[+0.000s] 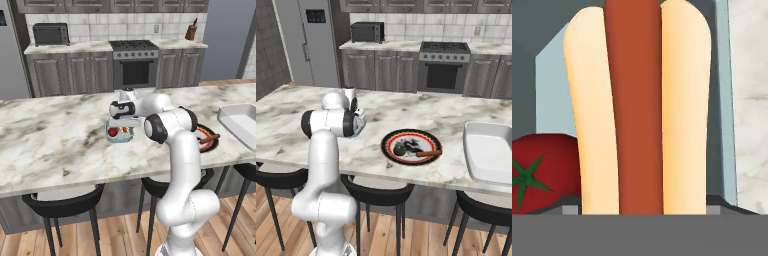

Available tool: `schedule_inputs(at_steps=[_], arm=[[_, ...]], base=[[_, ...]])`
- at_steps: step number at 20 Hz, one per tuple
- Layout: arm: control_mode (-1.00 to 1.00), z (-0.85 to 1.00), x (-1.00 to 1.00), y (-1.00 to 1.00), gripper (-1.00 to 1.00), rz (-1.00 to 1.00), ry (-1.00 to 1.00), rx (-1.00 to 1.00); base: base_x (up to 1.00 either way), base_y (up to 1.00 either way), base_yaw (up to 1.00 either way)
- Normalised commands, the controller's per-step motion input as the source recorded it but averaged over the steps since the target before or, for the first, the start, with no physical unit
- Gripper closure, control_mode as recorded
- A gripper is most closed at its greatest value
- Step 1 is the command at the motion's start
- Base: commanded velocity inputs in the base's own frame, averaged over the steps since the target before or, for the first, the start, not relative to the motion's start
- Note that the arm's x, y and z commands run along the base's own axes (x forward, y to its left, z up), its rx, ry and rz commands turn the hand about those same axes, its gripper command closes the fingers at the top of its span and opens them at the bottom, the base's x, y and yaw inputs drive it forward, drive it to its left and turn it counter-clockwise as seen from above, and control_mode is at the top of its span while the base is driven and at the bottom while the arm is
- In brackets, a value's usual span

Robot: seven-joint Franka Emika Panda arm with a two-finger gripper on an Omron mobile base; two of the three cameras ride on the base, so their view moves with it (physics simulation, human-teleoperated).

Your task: Place one cooked food and one vegetable from the large plate to each tupperware container.

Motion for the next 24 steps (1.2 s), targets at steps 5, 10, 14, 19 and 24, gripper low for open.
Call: schedule_inputs(at_steps=[5,10,14,19,24], arm=[[-1.0,0.09,-0.36,0.0,-1.0,0.0,-0.07,0.0],[-1.0,0.46,-0.62,-0.09,-1.0,-0.04,-0.11,0.0],[-1.0,0.38,-1.0,-0.77,-1.0,-0.09,-0.02,0.08],[-1.0,0.6,-0.98,-0.88,-1.0,-0.04,-0.01,0.03],[-1.0,0.42,-1.0,-0.81,-1.0,0.0,0.0,0.0]], base=[[0.0,0.0,0.0],[0.0,0.0,0.0],[0.0,0.0,0.0],[0.0,0.0,0.0],[0.0,0.0,0.0]])
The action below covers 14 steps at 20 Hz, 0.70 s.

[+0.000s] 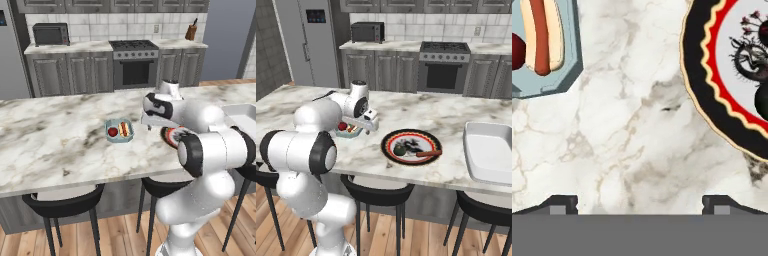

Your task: Place one cooked food and one vegetable from the large plate to each tupperware container.

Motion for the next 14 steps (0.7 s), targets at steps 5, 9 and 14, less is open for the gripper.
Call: schedule_inputs(at_steps=[5,9,14], arm=[[-1.0,0.11,-0.98,-0.69,-1.0,-0.02,0.0,0.0],[-1.0,0.02,-0.43,-0.61,-1.0,-0.07,0.0,0.0],[-1.0,0.01,0.0,-0.62,-1.0,-0.13,0.07,0.01]], base=[[0.0,0.0,0.0],[0.0,0.0,0.0],[0.0,0.0,0.0]])
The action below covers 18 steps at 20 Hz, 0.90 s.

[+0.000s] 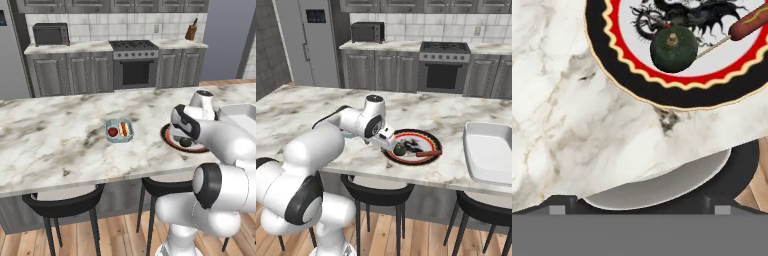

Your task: Place one cooked food and one vegetable from the large plate to each tupperware container.

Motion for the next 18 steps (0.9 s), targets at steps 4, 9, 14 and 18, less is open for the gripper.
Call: schedule_inputs(at_steps=[4,9,14,18], arm=[[-1.0,-0.01,0.15,-0.69,-1.0,-0.05,0.17,0.01],[-1.0,-0.01,0.38,-0.38,-1.0,0.0,0.13,0.0],[-1.0,-0.25,0.14,-0.1,-1.0,0.0,0.03,0.0],[-1.0,-0.28,0.15,-0.01,-1.0,0.0,0.0,0.0]], base=[[0.0,0.0,0.0],[0.0,0.0,0.0],[0.0,0.0,0.0],[0.0,0.0,0.0]])
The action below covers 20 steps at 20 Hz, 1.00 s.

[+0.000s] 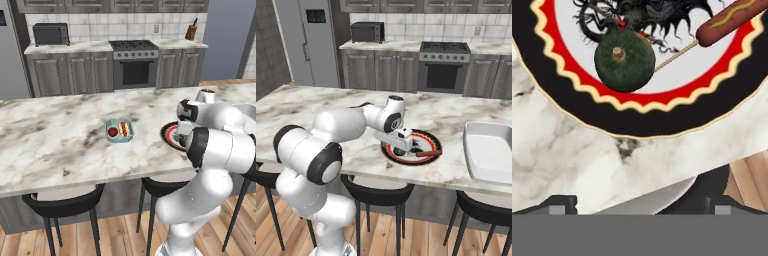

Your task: Place one cooked food and one vegetable from the large plate to each tupperware container.

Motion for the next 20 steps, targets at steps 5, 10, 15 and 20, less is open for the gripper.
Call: schedule_inputs(at_steps=[5,10,15,20], arm=[[-1.0,-0.18,0.26,0.0,-1.0,0.0,0.0,0.0],[-1.0,-0.24,0.08,-0.13,-1.0,0.0,0.0,0.0],[-1.0,-0.19,0.12,-0.04,-1.0,0.0,0.0,0.0],[-1.0,-0.01,0.18,0.0,-1.0,0.0,-0.02,0.0]], base=[[0.0,0.0,0.0],[0.0,0.0,0.0],[0.0,0.0,0.0],[0.0,0.0,0.0]])
